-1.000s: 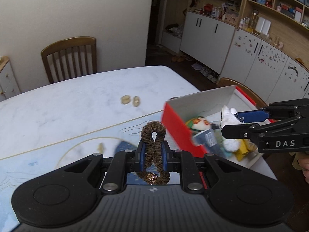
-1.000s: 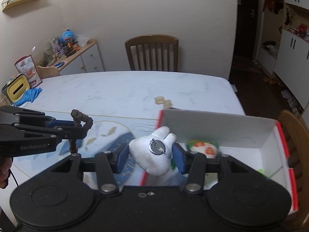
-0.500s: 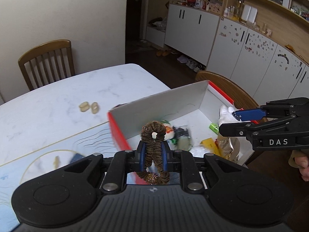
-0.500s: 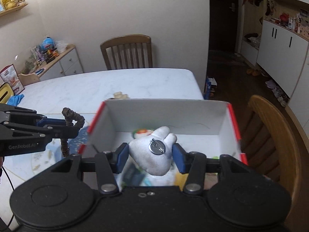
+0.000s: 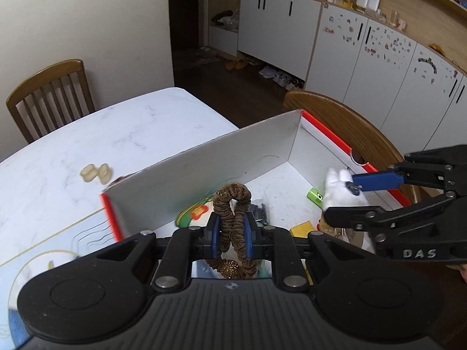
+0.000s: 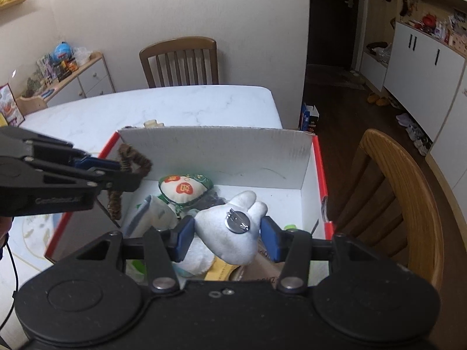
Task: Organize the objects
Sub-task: 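Lower the bracelet and bunny into the shoebox and open both grippers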
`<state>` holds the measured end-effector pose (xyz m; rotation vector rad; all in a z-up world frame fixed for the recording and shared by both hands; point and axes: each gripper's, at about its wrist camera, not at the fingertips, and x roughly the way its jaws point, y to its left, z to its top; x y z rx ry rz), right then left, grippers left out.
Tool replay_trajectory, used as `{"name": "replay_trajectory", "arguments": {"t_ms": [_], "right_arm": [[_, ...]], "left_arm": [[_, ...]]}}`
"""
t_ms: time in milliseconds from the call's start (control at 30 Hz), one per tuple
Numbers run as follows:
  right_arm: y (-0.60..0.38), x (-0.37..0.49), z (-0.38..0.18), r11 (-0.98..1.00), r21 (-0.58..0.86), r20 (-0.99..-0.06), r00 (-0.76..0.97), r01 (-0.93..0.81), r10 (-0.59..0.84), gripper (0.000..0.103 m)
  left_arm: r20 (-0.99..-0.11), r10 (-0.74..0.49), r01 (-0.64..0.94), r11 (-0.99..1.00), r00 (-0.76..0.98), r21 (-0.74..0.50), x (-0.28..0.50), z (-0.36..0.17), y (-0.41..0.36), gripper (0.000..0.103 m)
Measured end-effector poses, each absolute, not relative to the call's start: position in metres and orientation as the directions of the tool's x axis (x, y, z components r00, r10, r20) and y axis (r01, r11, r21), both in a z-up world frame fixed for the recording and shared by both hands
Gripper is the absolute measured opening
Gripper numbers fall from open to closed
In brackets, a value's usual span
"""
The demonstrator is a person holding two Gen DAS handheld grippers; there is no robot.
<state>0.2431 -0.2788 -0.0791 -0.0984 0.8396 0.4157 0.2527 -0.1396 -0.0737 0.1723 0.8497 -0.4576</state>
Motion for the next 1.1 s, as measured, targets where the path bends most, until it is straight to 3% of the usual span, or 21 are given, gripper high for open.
{"name": "replay_trajectory", "arguments": {"t_ms": [733,1100], "right_arm": [[-0.265,0.301,-0.113,0.865,0.011,-0.795,0.520,-0.501,0.311,0.050],[-0.266,0.302,-0.114,0.862,0.024,-0.802,0.504,-0.507,0.319,0.057]], "left_arm": [[-0.837,-0.255,0.452,0.892,0.484,-0.011,0.298,-0.124,-0.161,0.017],[-0.854,-0.256,0.461,0.887,0.452,-0.022,0.301,-0.127,-0.164,0.019]]}}
